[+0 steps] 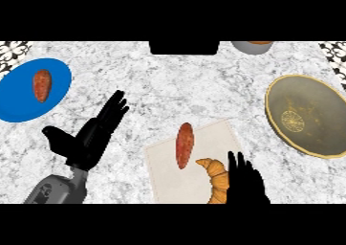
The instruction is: Pick the croissant from the placemat and place it in the bowl
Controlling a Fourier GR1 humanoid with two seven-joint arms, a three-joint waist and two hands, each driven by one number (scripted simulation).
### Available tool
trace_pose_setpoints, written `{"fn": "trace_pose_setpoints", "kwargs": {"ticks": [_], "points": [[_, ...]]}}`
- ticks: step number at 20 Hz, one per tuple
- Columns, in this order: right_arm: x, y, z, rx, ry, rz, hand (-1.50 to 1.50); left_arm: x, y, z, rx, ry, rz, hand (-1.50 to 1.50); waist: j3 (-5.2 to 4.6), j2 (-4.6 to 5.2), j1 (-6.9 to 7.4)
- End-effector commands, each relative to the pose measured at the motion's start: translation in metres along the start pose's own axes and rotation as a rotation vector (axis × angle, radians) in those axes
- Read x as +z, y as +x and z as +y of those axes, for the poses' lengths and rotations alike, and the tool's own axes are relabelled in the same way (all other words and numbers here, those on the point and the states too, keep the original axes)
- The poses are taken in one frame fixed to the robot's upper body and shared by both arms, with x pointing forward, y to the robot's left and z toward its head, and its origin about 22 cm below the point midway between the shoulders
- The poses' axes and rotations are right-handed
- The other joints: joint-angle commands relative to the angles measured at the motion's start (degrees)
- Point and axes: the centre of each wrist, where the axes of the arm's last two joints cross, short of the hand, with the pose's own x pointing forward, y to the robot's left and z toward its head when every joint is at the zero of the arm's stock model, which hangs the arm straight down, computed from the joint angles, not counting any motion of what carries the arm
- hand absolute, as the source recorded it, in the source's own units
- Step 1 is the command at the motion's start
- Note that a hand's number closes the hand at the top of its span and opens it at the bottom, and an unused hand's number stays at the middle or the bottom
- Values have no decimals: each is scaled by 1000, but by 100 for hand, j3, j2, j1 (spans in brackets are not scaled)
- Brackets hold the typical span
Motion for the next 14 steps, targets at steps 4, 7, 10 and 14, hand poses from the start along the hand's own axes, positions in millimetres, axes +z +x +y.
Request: {"fn": "trace_pose_setpoints", "kwargs": {"ticks": [4,7,10,14], "points": [[-24,6,11,96,117,222,-150,8,-9,10,13,10,6,0,3,-2,2],[-18,16,15,95,129,214,-150,2,8,-3,12,-14,11,0,7,-19,-12],[-27,16,23,85,138,211,-150,5,13,-1,6,2,-5,0,9,-27,-16],[-18,21,21,114,118,200,-150,11,8,-4,5,19,-13,0,7,-40,-23]]}}
